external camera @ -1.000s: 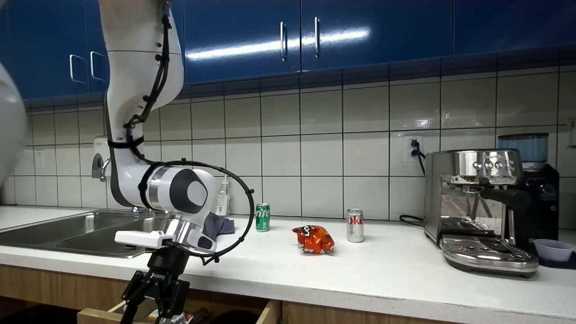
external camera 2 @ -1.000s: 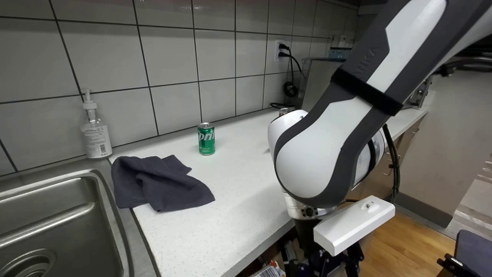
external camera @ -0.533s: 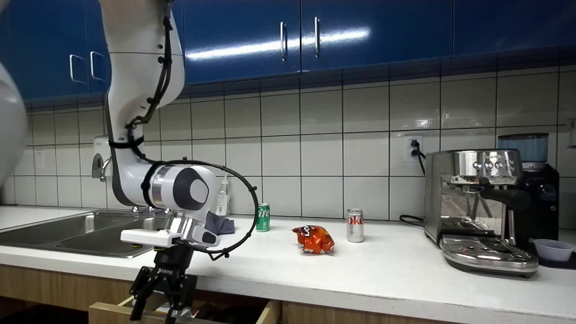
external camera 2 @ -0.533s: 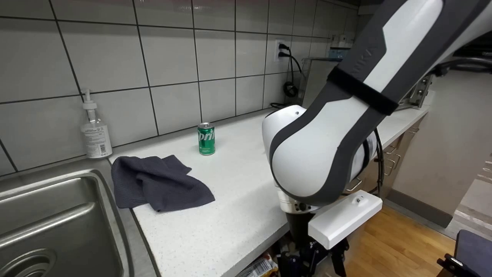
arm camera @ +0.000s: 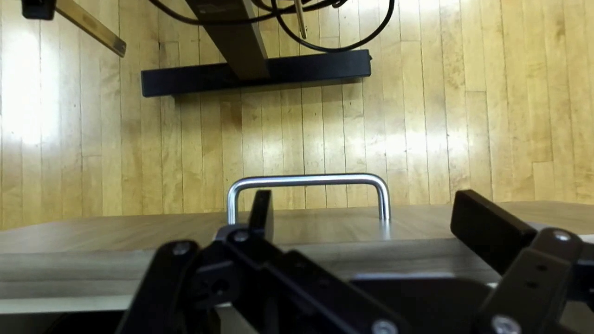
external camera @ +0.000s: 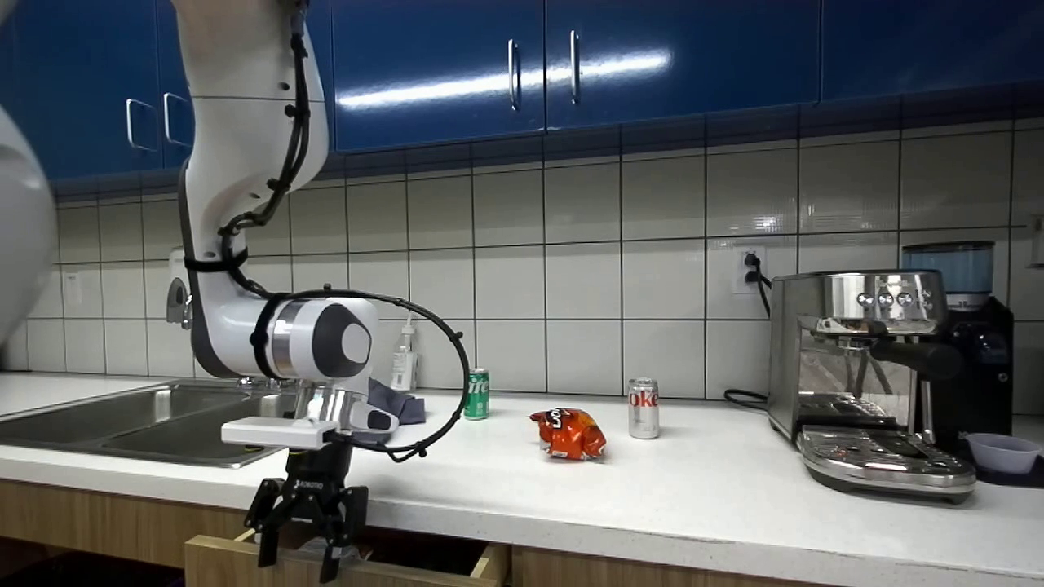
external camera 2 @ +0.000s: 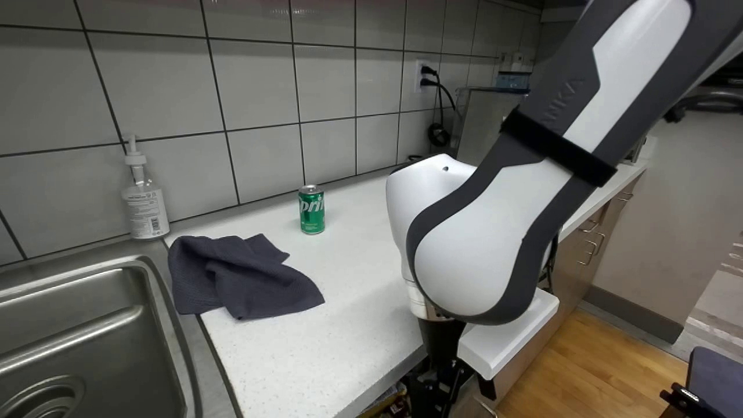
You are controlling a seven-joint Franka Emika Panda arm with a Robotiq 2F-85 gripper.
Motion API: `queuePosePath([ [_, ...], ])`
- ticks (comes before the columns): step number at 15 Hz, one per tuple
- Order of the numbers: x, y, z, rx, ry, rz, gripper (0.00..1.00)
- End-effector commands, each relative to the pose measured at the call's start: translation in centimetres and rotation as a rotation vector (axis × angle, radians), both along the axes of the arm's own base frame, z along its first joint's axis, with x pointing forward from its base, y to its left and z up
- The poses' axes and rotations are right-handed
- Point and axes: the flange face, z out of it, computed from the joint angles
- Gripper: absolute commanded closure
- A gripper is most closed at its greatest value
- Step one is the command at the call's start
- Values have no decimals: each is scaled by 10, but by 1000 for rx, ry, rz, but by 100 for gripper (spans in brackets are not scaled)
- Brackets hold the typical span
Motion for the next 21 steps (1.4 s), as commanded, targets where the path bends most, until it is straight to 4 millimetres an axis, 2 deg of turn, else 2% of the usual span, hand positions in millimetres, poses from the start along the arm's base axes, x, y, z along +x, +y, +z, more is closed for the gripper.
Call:
queuePosePath([
  [1, 17, 5, -12, -14, -116, -1, 0],
  [8, 24, 8, -15, -35, -267, -17, 0],
  [13, 1, 2, 5, -27, -314, -38, 0],
  [21, -42, -10, 51, -17, -398, -13, 0],
])
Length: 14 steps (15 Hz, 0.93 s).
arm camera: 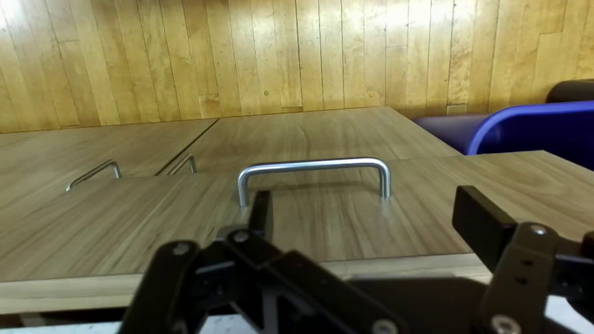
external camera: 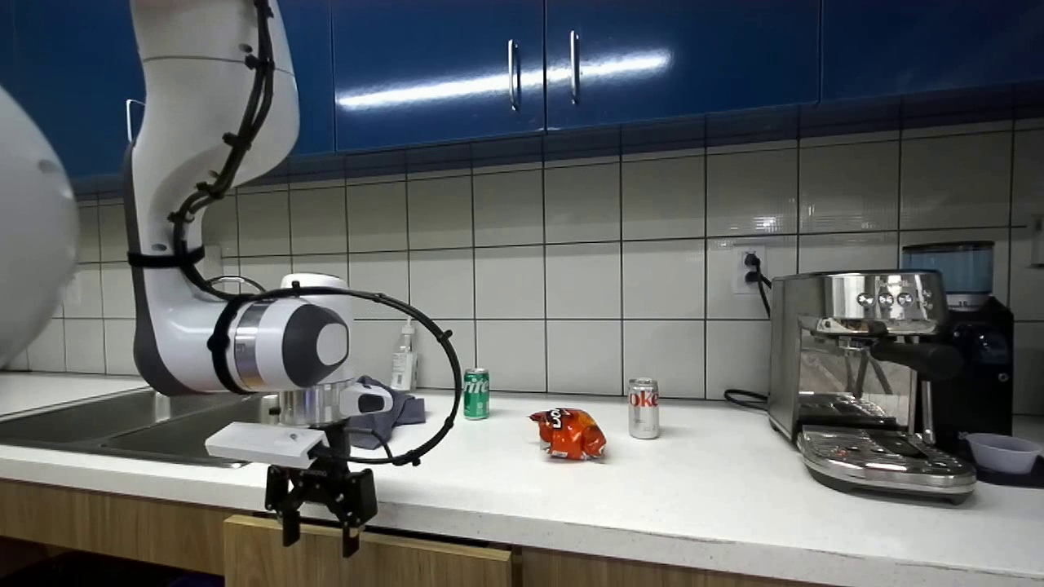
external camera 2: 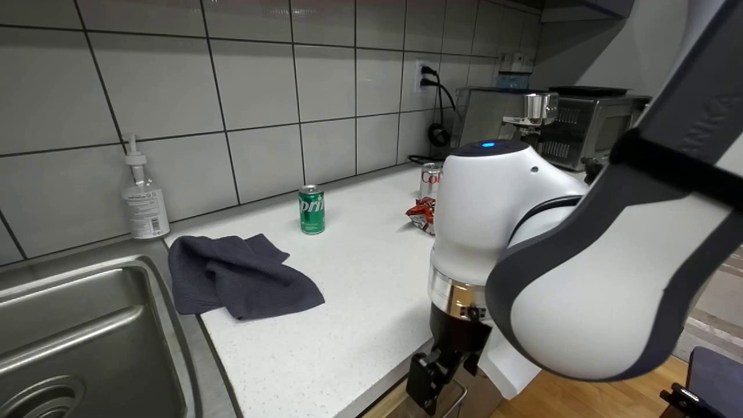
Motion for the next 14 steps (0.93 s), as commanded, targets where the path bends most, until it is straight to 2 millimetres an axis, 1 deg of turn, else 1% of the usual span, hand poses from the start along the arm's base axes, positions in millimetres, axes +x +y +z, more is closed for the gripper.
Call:
queuePosePath([
  [1, -24, -8, 29, -21, -48, 15, 0],
  [5, -35, -11, 38, -27, -30, 55, 0],
  [8, -44, -4, 33, 16, 31, 49, 0],
  [11, -40, 6, 28, 58, 87, 9, 0],
  [14, -29, 10, 25, 63, 140, -47, 0],
])
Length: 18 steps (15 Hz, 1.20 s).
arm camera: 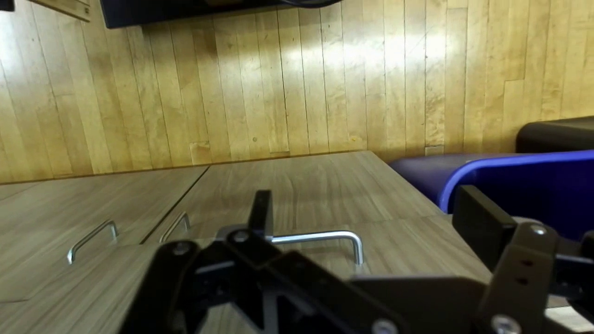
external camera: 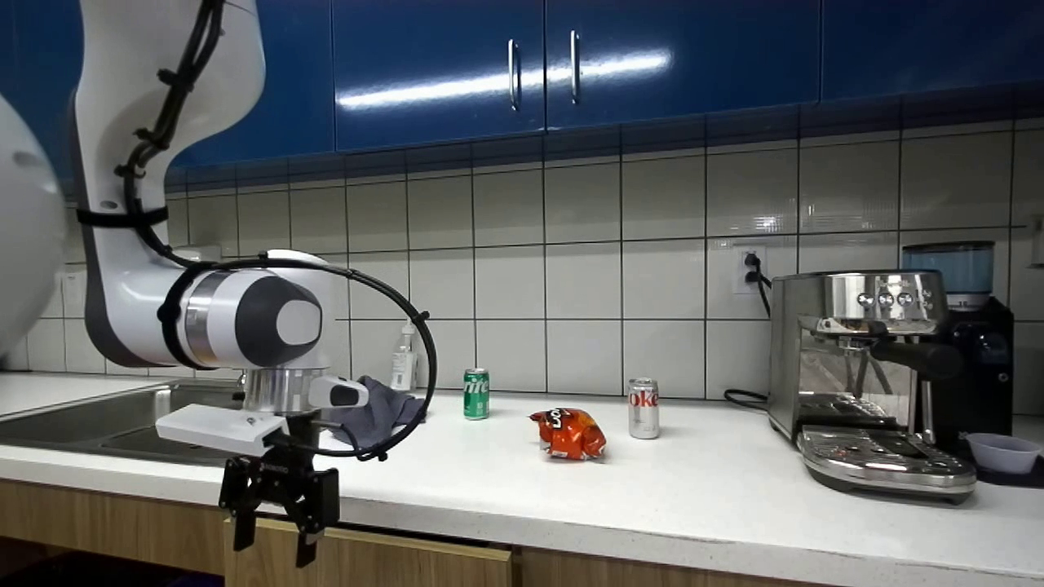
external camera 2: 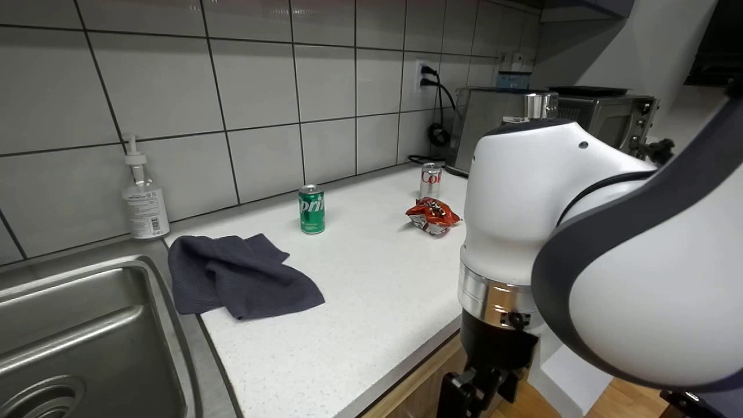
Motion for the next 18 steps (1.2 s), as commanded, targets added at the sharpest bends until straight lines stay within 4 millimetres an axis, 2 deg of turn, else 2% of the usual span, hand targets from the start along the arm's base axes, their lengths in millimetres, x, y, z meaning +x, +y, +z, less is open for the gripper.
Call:
queuePosePath([
  [1, 20, 1, 3, 14, 57, -33, 0],
  [6, 47, 5, 26, 23, 30, -22, 0],
  [15, 80, 11, 87, 43, -21, -16, 0],
  [16, 76, 15, 67, 37, -30, -14, 0],
  [18, 80, 14, 77, 39, -34, -16, 0],
])
